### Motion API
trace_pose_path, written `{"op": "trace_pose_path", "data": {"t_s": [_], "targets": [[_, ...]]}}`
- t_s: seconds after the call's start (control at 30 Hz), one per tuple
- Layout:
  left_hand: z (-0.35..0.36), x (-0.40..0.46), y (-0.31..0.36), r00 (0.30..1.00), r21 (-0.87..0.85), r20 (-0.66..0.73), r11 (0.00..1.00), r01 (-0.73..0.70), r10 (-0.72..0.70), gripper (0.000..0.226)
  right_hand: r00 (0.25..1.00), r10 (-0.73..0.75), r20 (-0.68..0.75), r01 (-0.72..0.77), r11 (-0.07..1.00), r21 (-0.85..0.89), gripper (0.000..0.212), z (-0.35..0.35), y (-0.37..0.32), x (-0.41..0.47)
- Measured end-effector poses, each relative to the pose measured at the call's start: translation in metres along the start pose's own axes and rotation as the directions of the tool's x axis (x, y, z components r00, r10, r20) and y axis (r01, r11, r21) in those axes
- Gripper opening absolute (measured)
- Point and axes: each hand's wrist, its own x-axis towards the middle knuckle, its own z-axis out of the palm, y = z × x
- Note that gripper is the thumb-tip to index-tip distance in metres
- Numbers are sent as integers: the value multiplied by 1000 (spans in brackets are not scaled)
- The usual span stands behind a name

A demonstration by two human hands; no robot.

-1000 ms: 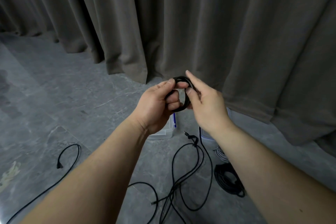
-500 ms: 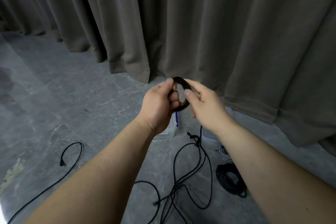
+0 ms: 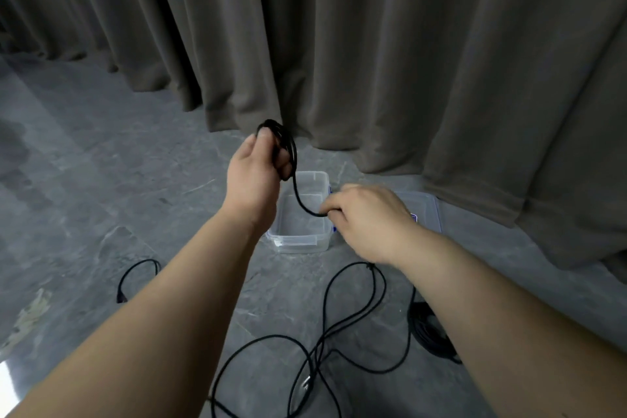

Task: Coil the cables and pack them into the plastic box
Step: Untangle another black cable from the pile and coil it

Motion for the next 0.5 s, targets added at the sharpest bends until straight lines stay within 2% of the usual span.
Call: {"op": "trace_pose_path", "data": {"t_s": [0.1,0.17,0.2,0.27,0.3,0.4,0.5], "targets": [[-5,-5,-9,991,197,129,978,-66,41,36,996,-86,40,80,989,128,37,-9,-8,3],[-7,-6,-13,983,239,185,969,-58,13,35,993,-96,-74,114,945,308,31,-11,-10,6],[-9,-6,-14,979,261,202,964,-43,-11,34,986,-71,-148,130,890,436,27,-12,-10,7],[-10,-9,-15,967,294,246,956,-4,-72,35,968,22,-252,164,705,690,24,-13,-7,10],[-9,-11,-15,954,284,279,959,27,-109,35,954,76,-289,176,638,750,25,-13,-4,11],[0,-17,-15,916,215,345,967,136,-206,33,904,219,-367,153,636,756,27,-11,6,15],[5,-19,-15,898,145,354,964,222,-260,31,896,284,-342,77,659,748,25,-8,17,17]]}}
